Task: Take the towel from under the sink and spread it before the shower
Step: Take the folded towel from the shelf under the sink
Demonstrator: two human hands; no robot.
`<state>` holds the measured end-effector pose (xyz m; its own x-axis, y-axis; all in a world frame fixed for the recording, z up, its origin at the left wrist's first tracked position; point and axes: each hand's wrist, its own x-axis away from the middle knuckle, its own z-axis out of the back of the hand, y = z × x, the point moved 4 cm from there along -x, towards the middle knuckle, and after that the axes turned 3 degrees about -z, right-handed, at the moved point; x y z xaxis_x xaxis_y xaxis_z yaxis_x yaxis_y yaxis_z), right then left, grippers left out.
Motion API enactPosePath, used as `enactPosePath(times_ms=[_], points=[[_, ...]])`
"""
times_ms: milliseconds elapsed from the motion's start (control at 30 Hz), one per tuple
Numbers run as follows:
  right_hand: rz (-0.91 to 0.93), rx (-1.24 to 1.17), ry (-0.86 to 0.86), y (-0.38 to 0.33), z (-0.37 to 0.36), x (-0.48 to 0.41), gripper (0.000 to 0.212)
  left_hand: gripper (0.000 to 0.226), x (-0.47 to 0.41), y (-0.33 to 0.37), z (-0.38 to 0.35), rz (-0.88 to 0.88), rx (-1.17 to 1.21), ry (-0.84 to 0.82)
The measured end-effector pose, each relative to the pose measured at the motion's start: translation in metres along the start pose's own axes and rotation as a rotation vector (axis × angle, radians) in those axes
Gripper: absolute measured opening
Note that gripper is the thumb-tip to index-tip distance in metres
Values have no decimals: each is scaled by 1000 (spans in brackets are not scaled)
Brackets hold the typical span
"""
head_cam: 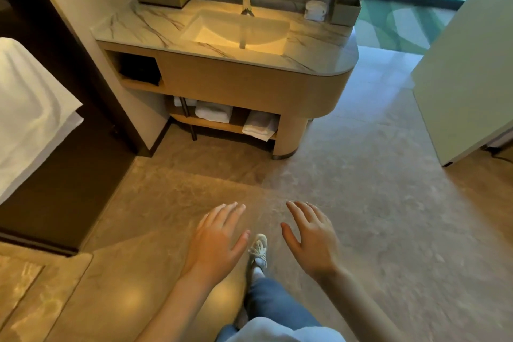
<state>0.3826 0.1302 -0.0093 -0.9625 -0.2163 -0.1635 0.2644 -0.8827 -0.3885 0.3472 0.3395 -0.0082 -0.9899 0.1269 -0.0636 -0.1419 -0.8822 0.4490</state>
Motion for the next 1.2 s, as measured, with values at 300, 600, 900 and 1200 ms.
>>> enactPosePath(times_ms=[300,600,900,1200], points=[[51,-15,-24,17,-30,-179,45,56,-160,-56,16,55,-43,-51],[43,-32,17,33,-16,-318,47,57,-311,-67,51,-6,-79,2],[-32,-46,108,41,-31,-405,45,57,-409,-94,51,-91,-87,-46],[-172,-35,88,38,-78,-457,43,53,-482,-146,29,-182,-42,-159]])
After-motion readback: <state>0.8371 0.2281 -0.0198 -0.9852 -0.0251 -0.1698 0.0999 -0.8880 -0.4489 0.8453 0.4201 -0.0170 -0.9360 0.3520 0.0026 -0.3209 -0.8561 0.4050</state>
